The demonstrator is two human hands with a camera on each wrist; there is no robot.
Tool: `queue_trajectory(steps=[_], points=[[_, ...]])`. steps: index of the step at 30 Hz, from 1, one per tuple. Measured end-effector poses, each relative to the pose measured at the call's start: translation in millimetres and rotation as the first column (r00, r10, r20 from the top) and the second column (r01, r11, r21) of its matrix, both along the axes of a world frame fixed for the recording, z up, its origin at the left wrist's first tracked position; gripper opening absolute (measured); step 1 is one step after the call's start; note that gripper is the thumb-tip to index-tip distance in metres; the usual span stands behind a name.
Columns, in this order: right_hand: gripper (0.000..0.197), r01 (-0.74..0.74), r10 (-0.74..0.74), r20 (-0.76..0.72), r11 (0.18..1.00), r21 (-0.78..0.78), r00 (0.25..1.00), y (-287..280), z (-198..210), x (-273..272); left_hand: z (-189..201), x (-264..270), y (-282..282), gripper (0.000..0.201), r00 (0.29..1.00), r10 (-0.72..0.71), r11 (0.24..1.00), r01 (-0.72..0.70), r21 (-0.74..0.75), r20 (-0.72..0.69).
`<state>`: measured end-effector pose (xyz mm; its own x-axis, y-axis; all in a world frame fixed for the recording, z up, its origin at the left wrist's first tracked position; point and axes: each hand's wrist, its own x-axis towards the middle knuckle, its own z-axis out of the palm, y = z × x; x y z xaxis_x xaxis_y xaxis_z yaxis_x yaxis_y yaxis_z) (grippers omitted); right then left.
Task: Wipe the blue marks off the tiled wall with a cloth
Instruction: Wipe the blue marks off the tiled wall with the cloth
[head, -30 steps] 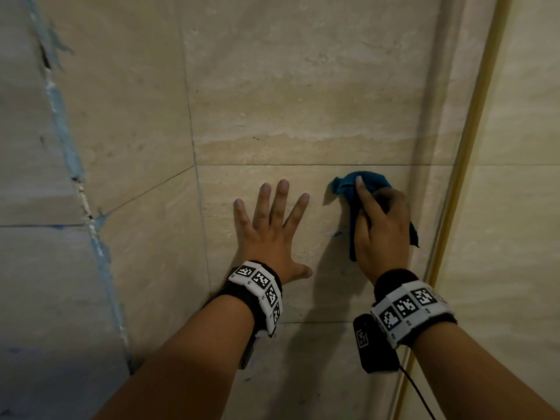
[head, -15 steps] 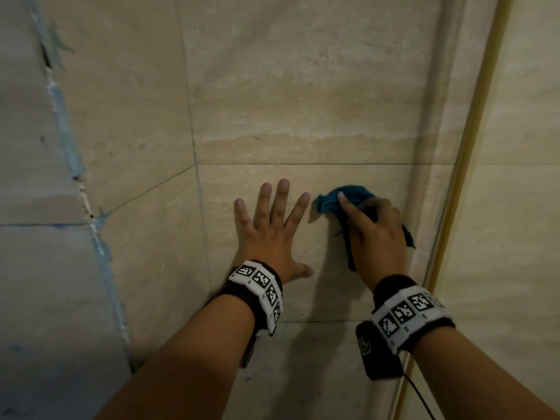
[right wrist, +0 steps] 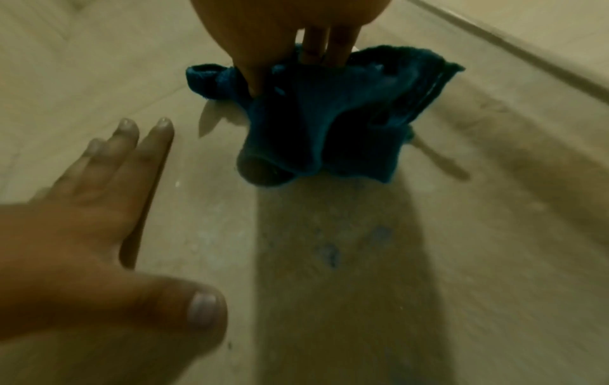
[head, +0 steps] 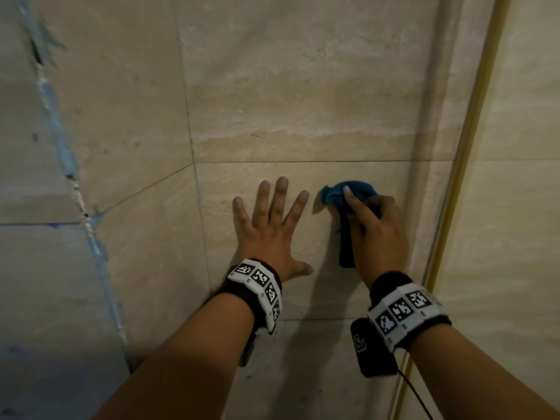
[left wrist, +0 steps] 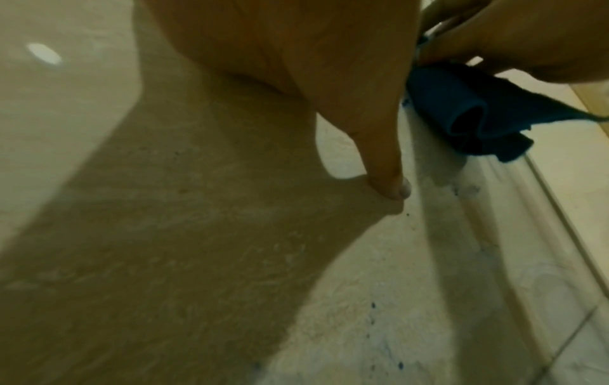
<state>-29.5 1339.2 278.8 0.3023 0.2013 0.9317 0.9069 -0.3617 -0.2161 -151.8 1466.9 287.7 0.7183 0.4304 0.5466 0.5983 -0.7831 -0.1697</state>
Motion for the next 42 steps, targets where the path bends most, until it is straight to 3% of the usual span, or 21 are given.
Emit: queue_trajectory(steps=[2, 6, 10, 13, 16, 20, 25, 34, 37, 42], points=[[0.04, -0.054, 0.062, -0.109, 0.996, 0.071, 0.992, -2, -1, 2, 0, 0, 1, 0.139, 1.0, -0.002, 1.0, 0.002, -0.006, -0.001], [0.037, -0.1, 0.113, -0.078, 0.982, 0.163, 0.99, 4, 21, 6, 0, 0, 1, 0.139, 1.0, -0.007, 1.0, 0.007, -0.003, 0.003], [0.043, -0.049, 0.043, 0.086, 0.997, 0.062, 0.995, 13, 33, 4, 0, 0, 0, 0.139, 1.0, -0.003, 1.0, 0.003, 0.0, -0.004], [0.048, 0.027, -0.011, 0.207, 0.997, -0.073, 0.978, 11, 12, 5, 0, 0, 0, 0.14, 1.0, 0.014, 1.0, -0.014, 0.011, -0.008], [0.056, 0.079, -0.04, 0.237, 0.984, -0.158, 0.971, 3, -13, 12, 1, -1, -1, 0.139, 1.0, 0.007, 1.0, -0.007, -0.001, -0.004], [0.062, 0.11, -0.077, 0.229, 0.985, -0.135, 0.97, 0, -16, 15, 1, 0, 0, 0.138, 1.0, 0.002, 1.0, -0.002, 0.001, -0.003], [0.044, 0.101, -0.078, 0.287, 0.993, -0.066, 0.955, 2, 2, 16, 0, 0, 1, 0.139, 1.0, -0.002, 1.0, 0.002, 0.007, 0.006], [0.068, 0.044, 0.014, 0.342, 0.986, -0.163, 0.94, 2, -37, 21, -1, 0, 2, 0.141, 1.0, -0.011, 1.0, 0.011, 0.019, 0.014], [0.05, 0.06, -0.024, 0.312, 0.993, -0.106, 0.95, 4, -30, 17, -2, 0, 3, 0.14, 1.0, -0.016, 1.0, 0.016, 0.023, 0.014], [0.046, 0.059, -0.057, 0.173, 0.998, -0.006, 0.983, 6, -12, 16, -2, 0, 4, 0.14, 1.0, -0.017, 1.0, 0.017, 0.017, 0.014]])
